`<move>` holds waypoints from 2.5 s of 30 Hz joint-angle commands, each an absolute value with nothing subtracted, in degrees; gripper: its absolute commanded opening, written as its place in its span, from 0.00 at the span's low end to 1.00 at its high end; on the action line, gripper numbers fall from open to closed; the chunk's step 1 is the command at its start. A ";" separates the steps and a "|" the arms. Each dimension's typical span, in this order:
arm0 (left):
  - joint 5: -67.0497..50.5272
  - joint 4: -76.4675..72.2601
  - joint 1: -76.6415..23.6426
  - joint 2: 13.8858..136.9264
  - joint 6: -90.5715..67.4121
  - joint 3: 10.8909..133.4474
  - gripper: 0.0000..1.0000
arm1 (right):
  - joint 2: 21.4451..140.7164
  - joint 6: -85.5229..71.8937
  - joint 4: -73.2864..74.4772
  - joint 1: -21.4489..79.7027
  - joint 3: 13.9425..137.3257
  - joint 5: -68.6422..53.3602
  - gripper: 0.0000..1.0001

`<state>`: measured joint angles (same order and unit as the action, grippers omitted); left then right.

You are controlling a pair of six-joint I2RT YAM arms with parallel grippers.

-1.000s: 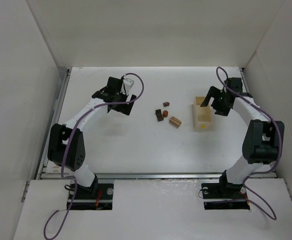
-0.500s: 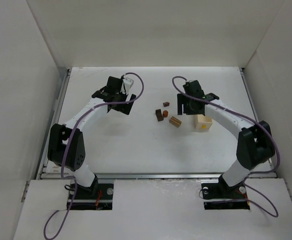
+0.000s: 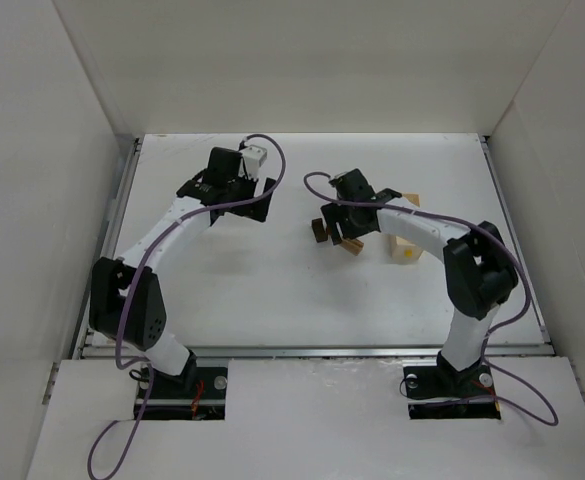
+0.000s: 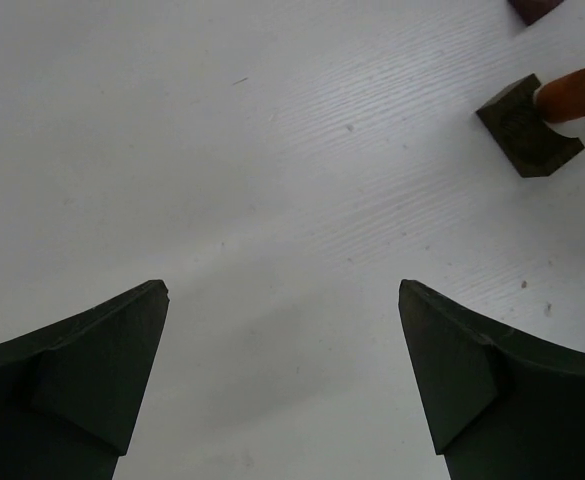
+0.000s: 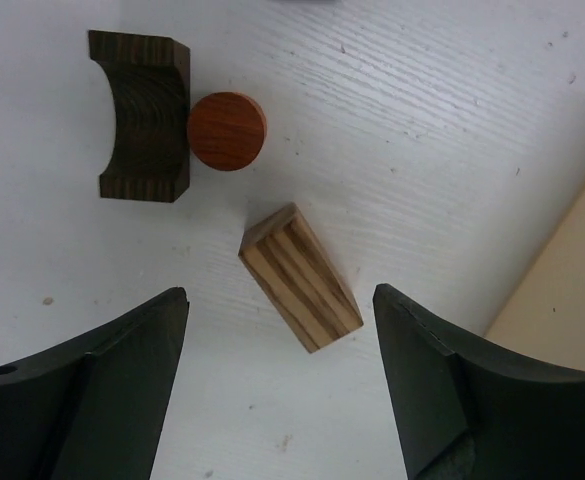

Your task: Build the wood block tower

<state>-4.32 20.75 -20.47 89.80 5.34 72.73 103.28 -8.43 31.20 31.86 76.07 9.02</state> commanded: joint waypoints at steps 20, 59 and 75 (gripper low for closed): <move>-3.25 15.29 -20.30 73.04 13.01 60.29 1.00 | 107.40 1.14 27.86 34.71 74.44 5.01 0.32; -6.06 24.42 -45.77 84.19 42.96 66.88 0.95 | 67.68 -17.93 30.40 18.99 68.64 9.24 1.00; 0.53 14.51 -56.87 98.60 48.87 66.80 0.96 | 59.86 -17.40 31.64 16.44 62.85 2.82 1.00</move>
